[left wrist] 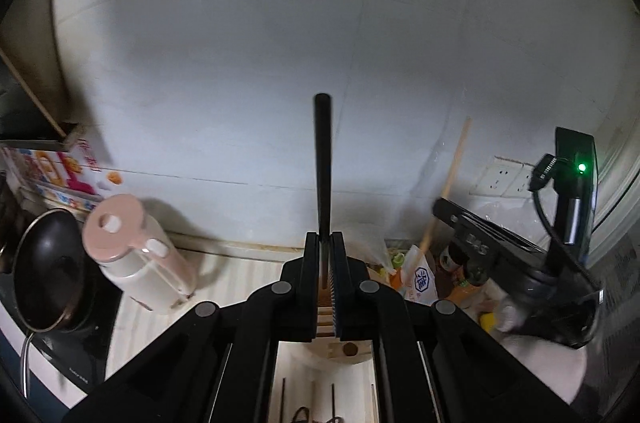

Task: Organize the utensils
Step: 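Lower both chopsticks into the beige holder and open both tools, then move both tools back to the row and grasp a dark chopstick each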

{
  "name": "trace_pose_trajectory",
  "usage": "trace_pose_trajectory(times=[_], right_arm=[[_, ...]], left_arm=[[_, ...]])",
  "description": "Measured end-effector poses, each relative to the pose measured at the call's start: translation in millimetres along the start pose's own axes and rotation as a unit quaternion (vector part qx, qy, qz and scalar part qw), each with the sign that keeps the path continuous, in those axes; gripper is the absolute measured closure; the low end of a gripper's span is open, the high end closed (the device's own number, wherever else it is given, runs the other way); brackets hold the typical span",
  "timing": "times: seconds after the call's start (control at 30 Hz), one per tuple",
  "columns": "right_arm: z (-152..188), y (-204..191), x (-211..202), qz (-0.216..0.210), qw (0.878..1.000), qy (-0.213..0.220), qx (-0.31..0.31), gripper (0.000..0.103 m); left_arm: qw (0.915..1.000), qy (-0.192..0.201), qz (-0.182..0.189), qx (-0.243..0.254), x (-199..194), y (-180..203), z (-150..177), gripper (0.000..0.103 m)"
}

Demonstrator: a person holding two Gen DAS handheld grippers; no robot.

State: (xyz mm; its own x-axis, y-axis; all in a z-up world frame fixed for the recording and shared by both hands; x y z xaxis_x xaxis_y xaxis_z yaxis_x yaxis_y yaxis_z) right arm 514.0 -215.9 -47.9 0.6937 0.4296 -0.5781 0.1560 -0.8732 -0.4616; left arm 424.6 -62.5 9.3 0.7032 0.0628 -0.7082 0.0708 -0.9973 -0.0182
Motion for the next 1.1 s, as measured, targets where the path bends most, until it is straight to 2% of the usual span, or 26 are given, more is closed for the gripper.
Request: trace_pose_trajectory(times=[0.23,0.4,0.6,0.73,0.83,0.87,0.9,0.93,0.97,1.0,1.1], right_arm=[[-1.2,18.1,32.7,0.004,0.999,0.041,0.017,0.097],[6.7,27.2,53.5,0.006,0.999,0.033,0.023,0.097],[25.0,29.3,68.8,0.01,1.0,-0.001,0.009,0.096],[43.1,33.5,76.4,-0.008,0.999,-0.051,0.004,0.096],[53.4,38.2,77.0,-0.017,0.996,-0.087,0.018,0.094],[54.4,38.5,74.5,-0.02,0.995,-0.095,0.022,0.089],[55.7,40.1,70.2,-0.02,0.995,-0.099,0.025,0.073],[55.4,41.7,63.0,-0.02,0.995,-0.095,0.028,0.059],[55.3,42.0,55.7,-0.022,0.995,-0.091,0.03,0.055],[55.4,42.7,48.0,-0.022,0.995,-0.089,0.033,0.052],[56.7,46.2,18.8,-0.019,0.996,-0.075,0.041,0.052]], left_arm=[[0.999,-0.045,0.0,-0.003,49.5,6.5,9.4,0.101],[0.9972,-0.075,0.002,-0.008,73.6,9.5,22.4,0.101],[0.9949,-0.101,0.003,-0.006,87.0,13.5,32.7,0.1],[0.9928,-0.118,0.014,-0.012,85.6,15.0,38.2,0.099],[0.9947,-0.101,0.011,-0.013,71.8,11.9,34.7,0.095],[0.9955,-0.094,0.003,-0.009,67.0,10.8,32.4,0.089],[0.9962,-0.087,-0.005,-0.008,62.0,8.0,30.8,0.081],[0.9968,-0.079,-0.007,-0.009,57.5,5.1,29.4,0.056],[0.9972,-0.073,-0.009,-0.01,53.5,3.1,28.7,0.031],[0.9976,-0.066,-0.014,-0.014,48.9,-1.5,28.7,0.025],[0.9981,-0.048,-0.031,-0.022,38.2,-15.2,32.5,0.024]])
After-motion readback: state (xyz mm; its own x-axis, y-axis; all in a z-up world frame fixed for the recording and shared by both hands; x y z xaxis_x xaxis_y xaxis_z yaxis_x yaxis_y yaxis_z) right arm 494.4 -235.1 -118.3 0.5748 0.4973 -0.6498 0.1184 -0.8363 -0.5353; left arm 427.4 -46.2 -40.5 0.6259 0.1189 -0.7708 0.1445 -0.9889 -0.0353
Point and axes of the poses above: each gripper's, at about its wrist camera, not at the fingertips, and x roughly the way its jaws point, y to its right, z to its underside, the point moved 7 cm from there along x, roughly the way its jaws point, and after that the axes turned 13 degrees about -z, right-handed, at the moved point
